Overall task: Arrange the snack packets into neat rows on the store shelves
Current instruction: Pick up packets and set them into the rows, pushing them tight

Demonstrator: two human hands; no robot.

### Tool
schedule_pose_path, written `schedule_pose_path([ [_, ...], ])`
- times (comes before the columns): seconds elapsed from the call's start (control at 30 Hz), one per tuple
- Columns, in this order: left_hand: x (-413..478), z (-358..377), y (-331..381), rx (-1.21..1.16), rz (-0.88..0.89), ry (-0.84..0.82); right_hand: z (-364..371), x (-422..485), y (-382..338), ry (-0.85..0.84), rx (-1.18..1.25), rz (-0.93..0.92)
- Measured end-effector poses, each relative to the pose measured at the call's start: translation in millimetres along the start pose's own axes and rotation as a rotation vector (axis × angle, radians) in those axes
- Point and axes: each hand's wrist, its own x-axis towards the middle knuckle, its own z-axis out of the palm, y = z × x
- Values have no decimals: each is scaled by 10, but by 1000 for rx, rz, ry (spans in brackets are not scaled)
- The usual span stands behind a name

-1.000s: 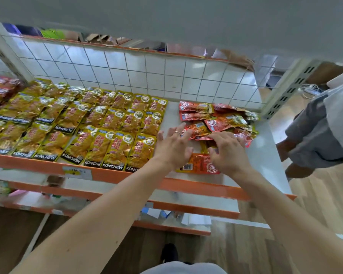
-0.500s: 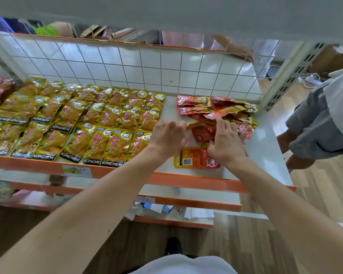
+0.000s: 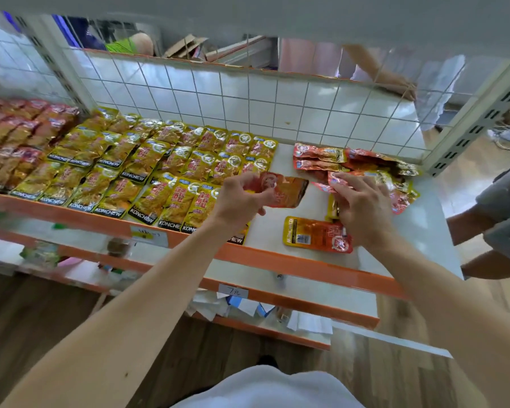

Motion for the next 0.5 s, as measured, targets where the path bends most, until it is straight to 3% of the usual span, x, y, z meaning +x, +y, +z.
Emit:
schedule_pose_path([
  [0.1,-104,-134,7,-211,-80,91,-81,-46,-136,136,303,32],
  [0.23,-171,-334,34,-653,-230,162,-268,-8,-528,27,917,287],
  [0.37,-310,-573,-27,-701,-323,178,-409,56,-1049,-116,1336,465],
  [0.5,-528,-896,-138,-759,-375,151,-402,128,-1504,-277,1554,572],
])
